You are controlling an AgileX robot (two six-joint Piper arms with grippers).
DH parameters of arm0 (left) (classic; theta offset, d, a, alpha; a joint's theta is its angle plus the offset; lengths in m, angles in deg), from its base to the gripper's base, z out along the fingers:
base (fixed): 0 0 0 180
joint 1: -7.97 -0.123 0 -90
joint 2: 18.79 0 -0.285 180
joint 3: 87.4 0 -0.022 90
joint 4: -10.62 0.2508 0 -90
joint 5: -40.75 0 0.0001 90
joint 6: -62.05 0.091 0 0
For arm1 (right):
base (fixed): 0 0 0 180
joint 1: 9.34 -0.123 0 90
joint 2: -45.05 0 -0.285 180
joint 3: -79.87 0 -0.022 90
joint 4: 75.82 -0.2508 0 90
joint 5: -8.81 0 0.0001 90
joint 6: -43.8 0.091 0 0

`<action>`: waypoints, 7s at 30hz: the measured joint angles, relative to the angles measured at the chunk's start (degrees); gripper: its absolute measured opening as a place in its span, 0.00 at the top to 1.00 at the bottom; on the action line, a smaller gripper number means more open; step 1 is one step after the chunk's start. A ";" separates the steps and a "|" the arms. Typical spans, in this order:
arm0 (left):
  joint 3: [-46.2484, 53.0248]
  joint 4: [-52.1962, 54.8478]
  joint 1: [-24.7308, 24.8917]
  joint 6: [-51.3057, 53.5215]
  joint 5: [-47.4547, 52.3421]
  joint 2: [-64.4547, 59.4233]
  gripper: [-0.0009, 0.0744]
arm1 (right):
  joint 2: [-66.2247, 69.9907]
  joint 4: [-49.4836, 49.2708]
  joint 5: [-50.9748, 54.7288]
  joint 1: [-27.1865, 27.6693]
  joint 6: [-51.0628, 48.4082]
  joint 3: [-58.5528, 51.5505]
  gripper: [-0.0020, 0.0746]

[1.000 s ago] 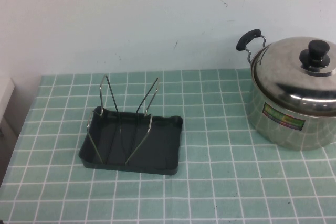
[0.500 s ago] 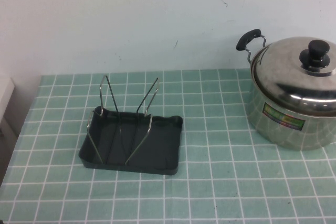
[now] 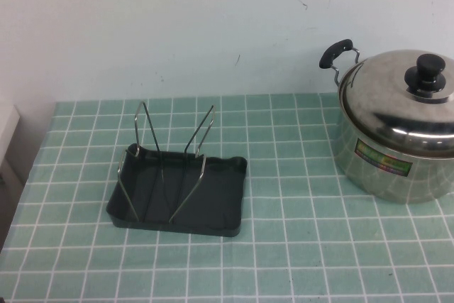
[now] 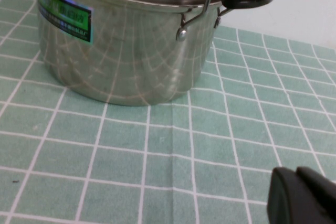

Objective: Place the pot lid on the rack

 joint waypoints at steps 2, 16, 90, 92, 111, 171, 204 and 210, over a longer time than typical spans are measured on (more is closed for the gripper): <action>0.00 0.00 0.00 -0.12 0.00 0.00 0.99 | 0.00 0.00 0.00 0.00 0.00 0.00 0.98; 0.00 0.73 0.00 0.26 0.12 0.00 0.99 | 0.00 0.00 0.00 0.00 0.00 0.00 0.98; -6.49 -9.16 0.00 0.18 -59.04 0.11 0.99 | 0.00 -19.80 -36.96 0.00 -18.11 5.78 0.98; -10.56 -8.56 0.00 1.63 -48.45 0.11 0.99 | 0.14 -19.80 -28.21 0.00 -23.85 10.21 0.98; -20.51 16.21 0.00 -10.94 -43.00 -15.85 0.99 | 36.37 -11.47 -43.56 -0.39 -16.97 22.65 0.98; -30.77 41.83 0.00 -34.53 -74.61 -63.47 0.99 | 107.76 26.45 -69.49 -1.06 22.25 54.60 0.54; -30.77 48.46 0.00 -94.55 -77.46 -63.47 0.37 | 85.92 33.71 -83.74 -10.24 27.69 54.50 0.54; -30.77 49.74 0.00 -102.54 -81.94 -63.47 0.14 | 83.27 36.48 -80.71 -24.66 27.91 54.50 0.54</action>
